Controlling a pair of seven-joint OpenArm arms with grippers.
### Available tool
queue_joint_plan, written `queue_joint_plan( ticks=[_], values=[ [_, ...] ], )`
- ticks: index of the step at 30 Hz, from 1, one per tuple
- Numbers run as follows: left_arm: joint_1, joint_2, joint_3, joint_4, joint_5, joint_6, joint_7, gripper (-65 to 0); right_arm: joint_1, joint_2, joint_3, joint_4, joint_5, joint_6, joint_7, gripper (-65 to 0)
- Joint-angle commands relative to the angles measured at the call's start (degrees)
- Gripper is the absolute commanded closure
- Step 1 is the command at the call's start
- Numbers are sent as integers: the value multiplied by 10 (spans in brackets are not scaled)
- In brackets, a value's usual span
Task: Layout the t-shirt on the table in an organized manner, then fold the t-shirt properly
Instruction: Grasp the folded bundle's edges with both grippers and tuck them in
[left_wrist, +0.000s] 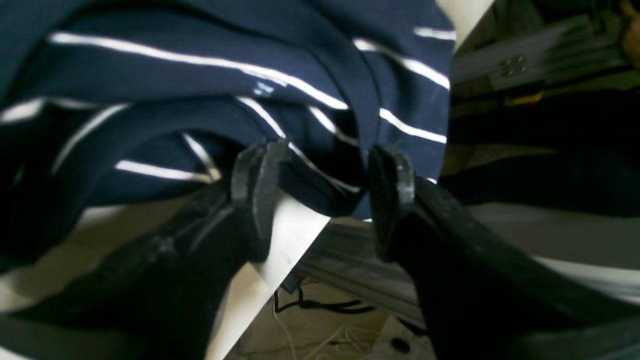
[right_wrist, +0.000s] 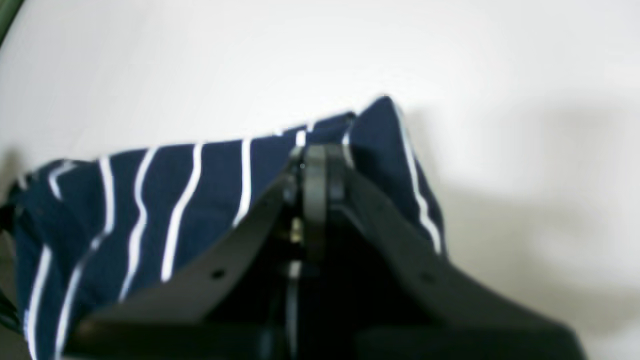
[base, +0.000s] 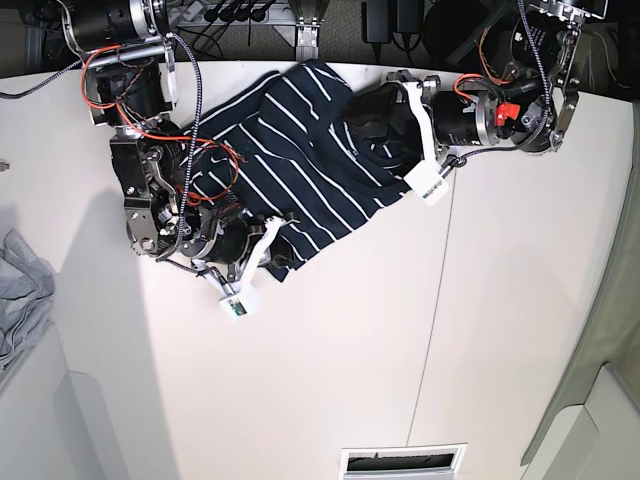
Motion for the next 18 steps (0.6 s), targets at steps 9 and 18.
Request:
queue_joint_plan(
  ticks=[9, 18],
  values=[
    [21, -3, -11, -2, 75, -5, -39, -315, 13, 11, 1, -35, 5, 7, 26, 0],
    [29, -31, -35, 5, 33, -5, -52, -315, 12, 14, 1, -35, 5, 6, 25, 0]
  ],
)
